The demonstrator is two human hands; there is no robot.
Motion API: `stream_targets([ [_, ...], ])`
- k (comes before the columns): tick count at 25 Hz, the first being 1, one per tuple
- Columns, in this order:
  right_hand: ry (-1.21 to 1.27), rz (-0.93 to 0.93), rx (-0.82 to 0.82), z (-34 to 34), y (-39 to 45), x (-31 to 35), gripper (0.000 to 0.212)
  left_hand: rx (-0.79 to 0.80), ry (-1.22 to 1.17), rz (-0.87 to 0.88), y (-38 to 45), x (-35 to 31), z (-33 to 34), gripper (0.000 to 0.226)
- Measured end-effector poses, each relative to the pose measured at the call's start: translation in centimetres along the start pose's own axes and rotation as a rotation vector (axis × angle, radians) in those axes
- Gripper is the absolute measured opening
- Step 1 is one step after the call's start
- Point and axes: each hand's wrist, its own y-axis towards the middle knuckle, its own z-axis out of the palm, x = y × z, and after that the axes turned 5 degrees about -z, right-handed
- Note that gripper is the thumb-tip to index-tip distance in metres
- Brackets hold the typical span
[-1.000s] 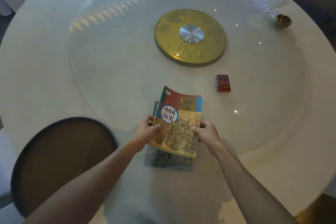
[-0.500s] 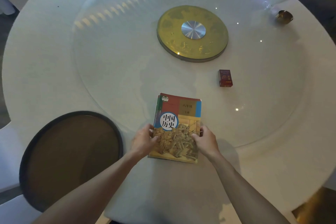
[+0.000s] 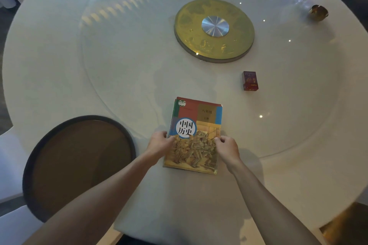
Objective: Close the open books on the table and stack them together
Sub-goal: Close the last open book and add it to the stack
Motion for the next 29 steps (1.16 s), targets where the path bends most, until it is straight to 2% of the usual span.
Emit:
stream_targets([
  [4,-0.096,-0.02,0.006,1.4,-0.5,0.3,0.028,0.013,-0.05,0.01,-0.9,-0.4,0.7,0.026],
  [10,0.071,0.087,-0.033,1.3,0.2,0.4,0.03,0.042,-0.117,-0.055,-0.2,-0.5,0.1,0.023],
  [14,0.132,0.161,-0.02,0.9,1.2,0.3,0.026,0.027,-0.071,-0.065,0.2,-1.2,0.0,0.011],
  [16,0.116,0.175,-0.012,0.9,1.6,0.3,0.025,0.039,-0.035,-0.057,0.0,-1.4,0.4,0.013],
  [20,0.064,0.156,-0.026,1.0,1.6,0.6,0.022,-0.004,0.022,-0.043,-0.2,-1.6,0.6,0.026],
  [23,0.059,0.115,-0.077,0.8,1.6,0.5,0.019,0.015,-0.035,-0.072,-0.1,-1.9,0.9,0.021],
  [29,0.045,0.08,-0.143,-0.9,3.2,1.4,0.031,0.031,-0.115,-0.071,0.9,-4.3,1.9,0.018],
])
